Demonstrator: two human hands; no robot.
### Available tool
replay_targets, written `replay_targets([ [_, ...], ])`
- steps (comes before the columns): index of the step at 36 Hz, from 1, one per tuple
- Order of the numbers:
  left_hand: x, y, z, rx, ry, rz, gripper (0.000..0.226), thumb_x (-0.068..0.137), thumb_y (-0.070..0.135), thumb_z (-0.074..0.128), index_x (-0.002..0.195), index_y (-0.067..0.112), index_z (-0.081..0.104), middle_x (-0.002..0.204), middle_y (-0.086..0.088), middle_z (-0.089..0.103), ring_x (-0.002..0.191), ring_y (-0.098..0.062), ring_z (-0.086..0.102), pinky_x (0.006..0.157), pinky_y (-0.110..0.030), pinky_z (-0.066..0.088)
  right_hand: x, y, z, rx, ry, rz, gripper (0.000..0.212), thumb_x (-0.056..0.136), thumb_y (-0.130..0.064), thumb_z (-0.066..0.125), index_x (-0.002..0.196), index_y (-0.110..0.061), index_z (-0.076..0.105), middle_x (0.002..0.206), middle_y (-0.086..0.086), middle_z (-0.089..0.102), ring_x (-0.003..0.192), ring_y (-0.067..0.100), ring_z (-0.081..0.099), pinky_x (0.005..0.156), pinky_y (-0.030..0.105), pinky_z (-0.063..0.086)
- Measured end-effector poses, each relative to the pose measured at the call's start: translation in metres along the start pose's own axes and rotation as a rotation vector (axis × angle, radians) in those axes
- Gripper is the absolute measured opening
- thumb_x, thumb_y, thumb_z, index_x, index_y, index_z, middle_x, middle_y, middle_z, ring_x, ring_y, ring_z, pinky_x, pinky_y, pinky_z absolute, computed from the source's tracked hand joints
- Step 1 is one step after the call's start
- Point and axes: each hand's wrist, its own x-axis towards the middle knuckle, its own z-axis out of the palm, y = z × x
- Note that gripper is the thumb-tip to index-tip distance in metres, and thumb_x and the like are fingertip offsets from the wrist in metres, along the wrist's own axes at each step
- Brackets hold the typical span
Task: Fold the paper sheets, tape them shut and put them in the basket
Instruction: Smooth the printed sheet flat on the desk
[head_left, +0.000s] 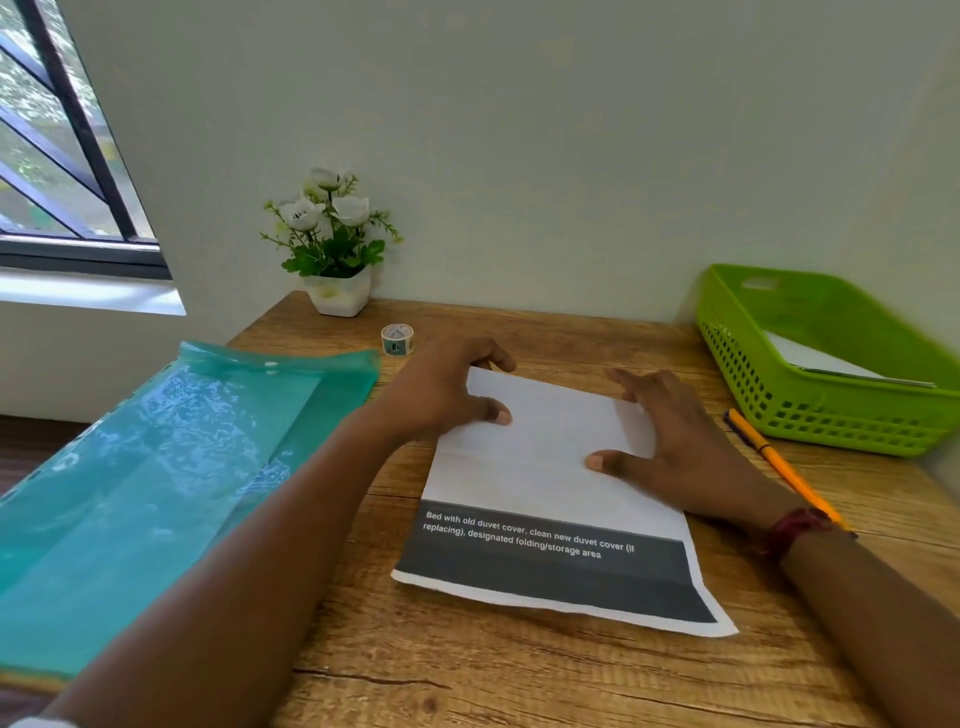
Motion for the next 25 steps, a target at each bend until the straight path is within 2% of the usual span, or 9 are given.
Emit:
replay_targets([
  [2, 0.000, 0.002, -0.003, -0.032, 0.011, 0.002, 0.039, 0.072, 0.024, 0.087, 0.108, 0.023, 0.071, 0.104, 0.012, 0.068, 0.095, -0.002, 0.060, 0.079, -0.012, 0.046, 0.001, -0.001, -0.001, 0.021, 0.051, -0.011, 0.098, 0.068, -0.065, 0.070, 0.151, -0.031, 0.029, 0.125, -0.005, 0.039, 0.122, 0.014, 0.038, 0.102, 0.035, 0.037],
  [5, -0.001, 0.004, -0.005, -0.043, 0.054, 0.006, 0.029, 0.074, 0.023, 0.086, 0.099, 0.018, 0.073, 0.101, 0.008, 0.071, 0.092, -0.005, 0.063, 0.081, -0.014, 0.049, 0.002, -0.004, -0.002, 0.047, 0.148, -0.035, 0.090, 0.071, -0.049, 0.079, 0.148, -0.028, 0.037, 0.120, -0.006, 0.040, 0.115, 0.010, 0.042, 0.092, 0.024, 0.035],
  [8, -0.001, 0.007, -0.007, -0.019, 0.151, 0.026, 0.021, 0.076, 0.025, 0.084, 0.090, 0.015, 0.073, 0.092, 0.008, 0.068, 0.086, -0.005, 0.059, 0.076, 0.001, 0.035, 0.002, -0.008, -0.004, 0.070, 0.284, -0.078, 0.074, 0.073, -0.034, 0.083, 0.139, -0.023, 0.052, 0.111, -0.006, 0.045, 0.102, 0.002, 0.042, 0.084, 0.008, 0.031],
  [11, -0.001, 0.008, -0.008, -0.044, 0.165, 0.032, 0.018, 0.077, 0.025, 0.083, 0.088, 0.018, 0.071, 0.089, 0.010, 0.068, 0.084, -0.003, 0.060, 0.071, -0.006, 0.042, 0.002, -0.011, -0.006, 0.063, 0.409, -0.131, 0.055, 0.075, -0.019, 0.082, 0.127, -0.017, 0.064, 0.095, -0.016, 0.044, 0.089, -0.004, 0.042, 0.080, -0.002, 0.029],
  [13, -0.002, 0.009, -0.009, -0.059, 0.145, 0.037, 0.017, 0.077, 0.024, 0.083, 0.087, 0.018, 0.070, 0.087, 0.011, 0.069, 0.085, -0.004, 0.062, 0.074, -0.017, 0.048, 0.002, -0.013, -0.008, 0.056, 0.465, -0.173, 0.044, 0.077, -0.013, 0.081, 0.119, -0.014, 0.069, 0.093, -0.024, 0.044, 0.087, -0.003, 0.044, 0.079, -0.002, 0.031],
  [15, -0.002, 0.009, -0.010, -0.052, 0.120, 0.053, 0.017, 0.076, 0.021, 0.083, 0.086, 0.017, 0.070, 0.086, 0.009, 0.070, 0.084, -0.006, 0.063, 0.076, -0.020, 0.050, 0.001, -0.014, -0.008, 0.071, 0.490, -0.211, 0.033, 0.078, -0.008, 0.079, 0.110, -0.013, 0.073, 0.093, -0.024, 0.048, 0.087, -0.002, 0.048, 0.080, 0.001, 0.033],
  [18, -0.003, 0.009, -0.011, -0.003, 0.076, 0.065, 0.014, 0.078, 0.016, 0.081, 0.086, 0.017, 0.070, 0.087, 0.009, 0.070, 0.084, -0.004, 0.063, 0.075, -0.017, 0.049, 0.000, -0.013, -0.007, 0.084, 0.489, -0.229, 0.021, 0.079, -0.005, 0.078, 0.098, -0.013, 0.076, 0.085, -0.008, 0.055, 0.081, 0.005, 0.053, 0.077, 0.007, 0.037],
  [22, -0.004, 0.008, -0.008, 0.070, 0.022, 0.076, 0.013, 0.082, 0.014, 0.077, 0.092, 0.017, 0.069, 0.093, 0.011, 0.069, 0.088, 0.000, 0.062, 0.079, -0.015, 0.048, 0.001, -0.009, -0.006, 0.081, 0.427, -0.253, 0.016, 0.080, -0.006, 0.078, 0.092, -0.016, 0.076, 0.084, -0.003, 0.058, 0.080, 0.006, 0.056, 0.073, 0.013, 0.040],
  [25, -0.005, 0.007, -0.005, 0.131, -0.032, 0.085, 0.012, 0.083, 0.012, 0.073, 0.093, 0.017, 0.067, 0.096, 0.009, 0.068, 0.089, -0.002, 0.062, 0.083, -0.024, 0.050, 0.003, -0.005, -0.003, 0.039, 0.360, -0.261, 0.021, 0.076, -0.006, 0.080, 0.089, -0.022, 0.075, 0.088, -0.005, 0.062, 0.083, 0.004, 0.057, 0.075, 0.012, 0.041],
])
